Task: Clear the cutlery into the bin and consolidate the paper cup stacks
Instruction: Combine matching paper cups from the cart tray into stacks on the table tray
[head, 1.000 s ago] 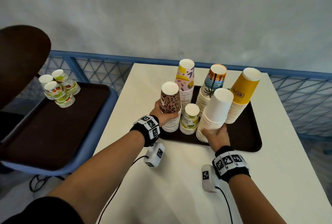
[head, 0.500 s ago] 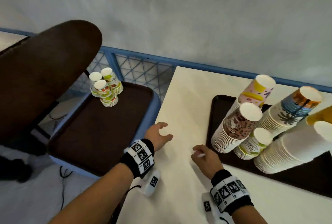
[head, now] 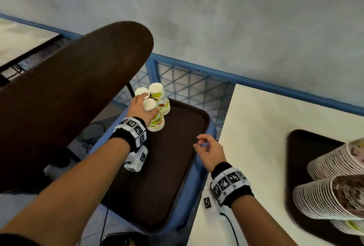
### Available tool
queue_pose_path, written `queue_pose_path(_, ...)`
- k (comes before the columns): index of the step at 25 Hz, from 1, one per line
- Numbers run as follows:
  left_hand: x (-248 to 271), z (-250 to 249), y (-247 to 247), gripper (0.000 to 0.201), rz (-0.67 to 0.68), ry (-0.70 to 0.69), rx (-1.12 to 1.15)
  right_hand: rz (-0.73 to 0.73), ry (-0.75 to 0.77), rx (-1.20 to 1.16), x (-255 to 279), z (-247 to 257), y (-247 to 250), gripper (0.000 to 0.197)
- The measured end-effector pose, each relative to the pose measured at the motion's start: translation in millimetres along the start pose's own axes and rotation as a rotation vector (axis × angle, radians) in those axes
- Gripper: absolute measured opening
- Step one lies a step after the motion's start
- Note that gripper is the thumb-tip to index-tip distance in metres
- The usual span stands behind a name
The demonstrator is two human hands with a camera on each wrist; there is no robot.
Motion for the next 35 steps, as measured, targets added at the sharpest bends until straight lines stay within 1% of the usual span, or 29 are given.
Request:
queue_pose_path(2, -3.6, 5.4, -8.5, 0.066, 0.020, 0.006, -0.031, 0.033, -0.023, -0.008, -4.4, -1.4, -15.4, 0.021)
queue_pose_path(5, 8.4, 2.8, -15.3, 0.062, 0.068, 0.008, -0.046, 0.050, -0.039, -0.001, -5.1, -2.9, -30.2, 0.028)
queue_pose_path(6, 16.0, 1.5, -17.8, 0.061, 0.102, 0.008, -0.034, 0.050, -0.030, 0.022, -6.1, -1.8, -34.4, 0.035)
queue_pose_path(8, 35.8, -1.8, -26.4, 0.062, 0.174, -0.036, -0.037, 0.070, 0.012, 0.059, -9.1, 4.1, -42.9, 0.058)
queue_pose_path(11, 68.3, -6.3, -37.0, 0.066, 0.346, -0.168, -0.028, 0.222, 0.037, 0.043, -15.3, 6.4, -66.5, 0.097)
queue_pose_path(12, 75.0, -4.9, -38.6, 0.067, 0.419, -0.203, -0.015, 0.273, 0.018, 0.052, -17.2, 3.1, -75.2, 0.103)
queue_pose_path(13, 78.5, -4.6, -37.8, 0.067, 0.484, -0.235, -0.003, 0.297, -0.018, 0.080, -18.8, -2.0, -80.9, 0.104)
queue_pose_path(14, 78.7, -3.5, -34.3, 0.066, 0.528, -0.244, 0.022, 0.296, -0.056, 0.124, -19.6, -6.1, -84.0, 0.099)
queue_pose_path(15, 73.8, -1.4, -29.3, 0.063, 0.521, -0.238, 0.071, 0.276, -0.075, 0.165, -20.8, -9.8, -85.3, 0.092)
queue_pose_path(16, 63.3, 1.5, -21.5, 0.060, 0.443, -0.197, 0.140, 0.257, -0.075, 0.189, -22.0, -12.2, -85.4, 0.086)
queue_pose_path(17, 47.2, 6.9, -11.4, 0.058, 0.301, -0.130, 0.217, 0.246, -0.067, 0.192, -23.7, -13.6, -85.0, 0.083)
queue_pose_path(18, 28.9, 15.2, -0.7, 0.061, 0.150, -0.045, 0.270, 0.241, -0.069, 0.181, -24.9, -15.1, -84.4, 0.082)
queue_pose_path(19, 10.9, 23.7, 7.6, 0.068, 0.031, 0.033, 0.280, 0.233, -0.071, 0.168, -26.9, -17.0, -82.9, 0.084)
queue_pose_path(20, -6.1, 31.0, 13.1, 0.078, -0.031, 0.089, 0.261, 0.223, -0.079, 0.158, -28.4, -18.4, -80.7, 0.085)
queue_pose_path(21, -20.9, 35.4, 16.3, 0.089, -0.058, 0.104, 0.228, 0.210, -0.083, 0.146, -29.3, -19.2, -78.4, 0.085)
queue_pose_path(23, -45.5, 37.6, 15.0, 0.106, -0.035, 0.073, 0.197, 0.182, -0.086, 0.093, -30.1, -20.3, -72.2, 0.083)
queue_pose_path(25, -59.7, 36.6, 6.8, 0.111, 0.021, 0.100, 0.225, 0.166, -0.084, 0.036, -29.9, -20.4, -65.5, 0.080)
queue_pose_path(26, -62.5, 35.1, 2.3, 0.107, 0.045, 0.124, 0.224, 0.164, -0.079, 0.024, -29.1, -19.0, -62.3, 0.080)
queue_pose_path(28, -60.7, 31.4, -6.3, 0.087, 0.058, 0.140, 0.098, 0.156, -0.059, 0.004, -27.7, -15.7, -55.3, 0.078)
queue_pose_path(29, -54.4, 30.5, -10.1, 0.077, 0.058, 0.135, 0.031, 0.149, -0.049, -0.014, -26.5, -13.7, -51.3, 0.077)
queue_pose_path(30, -45.9, 32.7, -16.1, 0.071, 0.076, 0.134, 0.015, 0.138, -0.041, -0.033, -25.1, -11.4, -47.2, 0.075)
queue_pose_path(31, -34.8, 36.6, -25.5, 0.067, 0.113, 0.133, 0.050, 0.123, -0.035, -0.052, -22.7, -9.2, -41.8, 0.073)
queue_pose_path(32, -21.6, 42.4, -35.6, 0.068, 0.168, 0.153, 0.113, 0.108, -0.032, -0.071, -20.2, -7.1, -36.1, 0.073)
queue_pose_path(35, 21.4, 61.3, -64.7, 0.088, 0.322, 0.219, 0.214, 0.069, -0.026, -0.103, -7.1, -3.6, -19.5, 0.072)
Point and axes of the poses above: each hand's wrist, its own x-axis away from the middle knuckle, its own y-axis out of the back of the hand, z = x × y, the point moved 5 cm from there along -x, towards the middle knuckle, and after that the axes turned 1 degree about z, right-handed, at the moved point
